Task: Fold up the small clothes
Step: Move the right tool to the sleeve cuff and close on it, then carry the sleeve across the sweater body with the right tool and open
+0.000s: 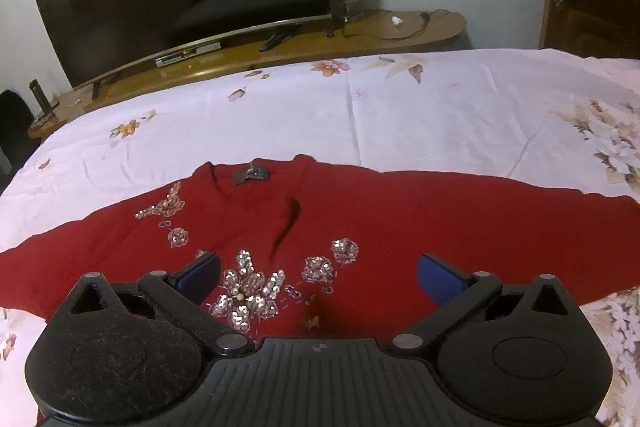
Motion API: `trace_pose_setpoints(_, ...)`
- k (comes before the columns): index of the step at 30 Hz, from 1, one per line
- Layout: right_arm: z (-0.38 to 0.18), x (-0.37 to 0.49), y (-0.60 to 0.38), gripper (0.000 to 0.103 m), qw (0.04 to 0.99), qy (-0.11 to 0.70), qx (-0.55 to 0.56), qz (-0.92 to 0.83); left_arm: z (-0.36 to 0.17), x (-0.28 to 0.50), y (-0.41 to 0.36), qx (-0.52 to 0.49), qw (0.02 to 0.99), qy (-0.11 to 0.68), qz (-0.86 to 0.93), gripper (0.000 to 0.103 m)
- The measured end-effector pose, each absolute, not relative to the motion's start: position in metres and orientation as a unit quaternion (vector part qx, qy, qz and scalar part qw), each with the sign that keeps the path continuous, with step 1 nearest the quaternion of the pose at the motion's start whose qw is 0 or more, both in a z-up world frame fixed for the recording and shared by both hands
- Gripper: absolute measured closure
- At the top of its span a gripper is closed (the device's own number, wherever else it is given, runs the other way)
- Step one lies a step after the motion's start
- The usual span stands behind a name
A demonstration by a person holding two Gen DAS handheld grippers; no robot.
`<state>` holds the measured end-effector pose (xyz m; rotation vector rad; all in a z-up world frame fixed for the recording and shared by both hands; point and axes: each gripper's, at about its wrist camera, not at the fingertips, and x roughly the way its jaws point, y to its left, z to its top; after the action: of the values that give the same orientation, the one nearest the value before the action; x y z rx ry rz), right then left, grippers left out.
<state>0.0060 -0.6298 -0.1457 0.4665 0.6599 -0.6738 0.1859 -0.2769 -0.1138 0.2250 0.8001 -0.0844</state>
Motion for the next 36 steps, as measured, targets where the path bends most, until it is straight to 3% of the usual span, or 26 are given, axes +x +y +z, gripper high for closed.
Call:
trace_pose_setpoints(3,-0.156,0.011,-0.646,0.059,0.858,0.319,0.241,-0.321,-0.117,0.190,-0.278,0.111,0.913,0.392,-0.033,0.000)
trace_pose_setpoints(10,-0.163,0.021,-0.668,0.063,0.856,0.305,0.257,-0.329,-0.118,0.191,-0.278,0.119,0.912,0.391,-0.021,0.000)
trace_pose_setpoints(11,-0.164,0.023,-0.672,0.066,0.855,0.304,0.261,-0.330,-0.118,0.191,-0.277,0.120,0.913,0.390,-0.019,0.000)
trace_pose_setpoints(13,-0.164,0.025,-0.676,0.084,0.854,0.300,0.263,-0.333,-0.116,0.190,-0.275,0.120,0.913,0.389,-0.016,0.000)
trace_pose_setpoints(15,-0.164,0.027,-0.677,0.093,0.858,0.294,0.265,-0.329,-0.115,0.190,-0.271,0.118,0.914,0.388,-0.012,0.000)
trace_pose_setpoints(26,-0.126,0.041,-0.632,0.096,0.904,0.257,0.196,-0.280,-0.104,0.185,-0.245,0.112,0.919,0.379,0.012,0.000)
trace_pose_setpoints(36,-0.081,0.096,-0.509,0.096,0.954,0.245,0.140,-0.100,-0.094,0.178,-0.180,0.087,0.922,0.372,0.056,0.000)
